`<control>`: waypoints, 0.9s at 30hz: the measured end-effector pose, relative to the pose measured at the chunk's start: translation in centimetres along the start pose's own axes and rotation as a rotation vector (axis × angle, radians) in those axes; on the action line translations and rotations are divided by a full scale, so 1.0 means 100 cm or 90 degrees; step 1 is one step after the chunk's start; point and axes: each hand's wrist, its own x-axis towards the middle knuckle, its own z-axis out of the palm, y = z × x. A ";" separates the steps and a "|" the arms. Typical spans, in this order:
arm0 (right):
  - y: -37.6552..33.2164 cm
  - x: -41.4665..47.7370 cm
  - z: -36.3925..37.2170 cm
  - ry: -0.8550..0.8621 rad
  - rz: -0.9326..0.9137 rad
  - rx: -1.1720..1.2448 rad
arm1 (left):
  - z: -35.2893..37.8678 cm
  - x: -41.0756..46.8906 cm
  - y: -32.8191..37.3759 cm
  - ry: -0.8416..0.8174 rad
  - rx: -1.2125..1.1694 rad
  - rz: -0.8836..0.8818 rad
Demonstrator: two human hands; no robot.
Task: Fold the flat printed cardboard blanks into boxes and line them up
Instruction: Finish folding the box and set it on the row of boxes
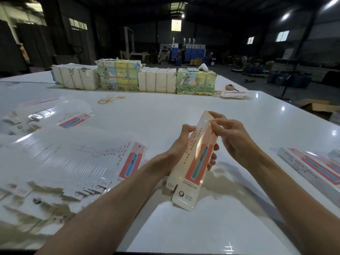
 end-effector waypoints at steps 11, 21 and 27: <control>0.014 0.000 0.021 0.061 -0.041 -0.077 | -0.004 0.008 0.000 0.120 -0.286 0.052; 0.024 -0.006 0.029 0.066 -0.055 -0.037 | -0.002 0.011 -0.008 0.296 -0.062 0.202; 0.021 -0.005 0.026 0.083 -0.041 -0.067 | 0.004 0.011 -0.003 0.260 0.050 0.248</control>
